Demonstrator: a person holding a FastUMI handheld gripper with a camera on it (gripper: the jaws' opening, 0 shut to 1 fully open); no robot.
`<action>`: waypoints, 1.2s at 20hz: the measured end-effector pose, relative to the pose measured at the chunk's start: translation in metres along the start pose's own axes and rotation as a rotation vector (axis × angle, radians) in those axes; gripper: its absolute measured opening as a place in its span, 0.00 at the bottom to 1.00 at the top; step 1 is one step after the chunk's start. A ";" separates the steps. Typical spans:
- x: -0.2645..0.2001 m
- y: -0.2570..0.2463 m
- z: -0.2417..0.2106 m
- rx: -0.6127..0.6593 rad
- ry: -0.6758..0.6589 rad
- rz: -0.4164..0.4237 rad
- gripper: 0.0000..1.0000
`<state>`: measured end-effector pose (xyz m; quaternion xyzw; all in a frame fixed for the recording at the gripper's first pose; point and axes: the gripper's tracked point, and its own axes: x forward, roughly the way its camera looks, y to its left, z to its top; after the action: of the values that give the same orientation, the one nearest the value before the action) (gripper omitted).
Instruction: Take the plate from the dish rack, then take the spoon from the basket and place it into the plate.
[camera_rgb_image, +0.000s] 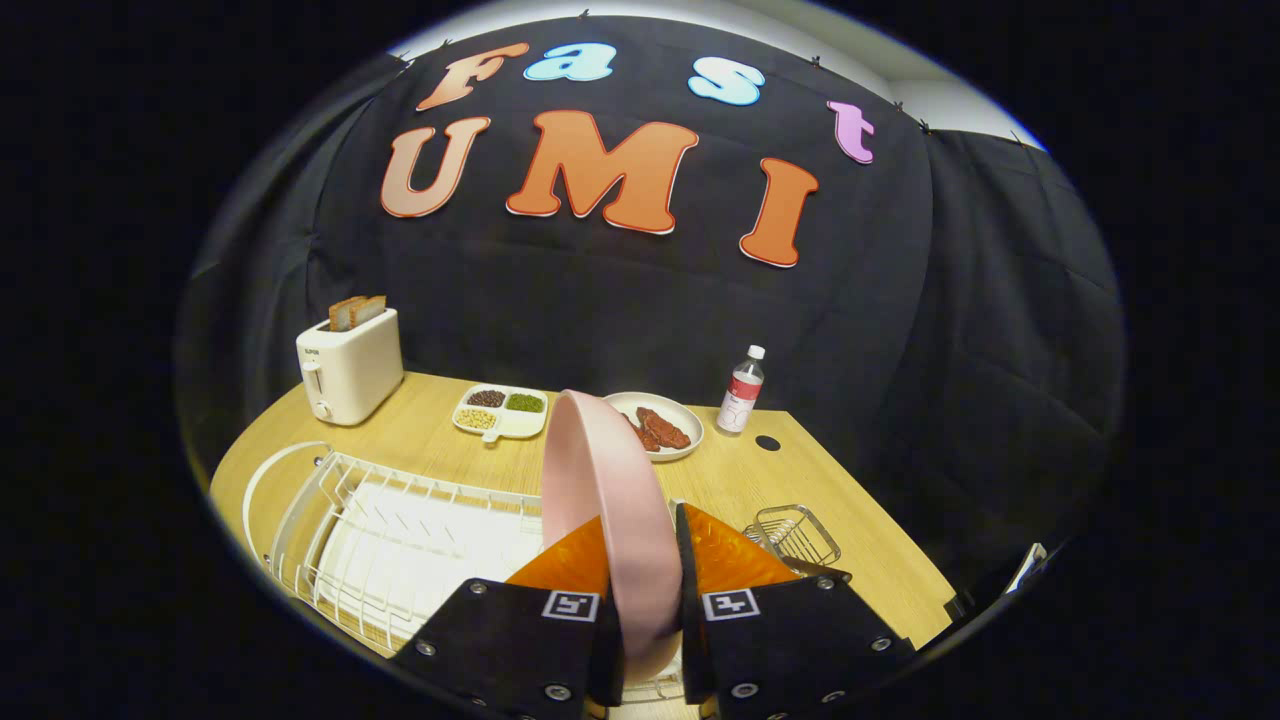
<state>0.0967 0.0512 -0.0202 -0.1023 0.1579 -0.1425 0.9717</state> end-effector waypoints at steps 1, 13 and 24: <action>-0.003 0.002 0.004 0.008 -0.005 0.008 0.23; -0.067 0.000 -0.007 0.105 -0.013 0.135 0.23; -0.145 0.002 -0.077 0.277 0.050 0.313 0.23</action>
<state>-0.0611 0.0858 -0.0518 0.0617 0.1750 -0.0126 0.9826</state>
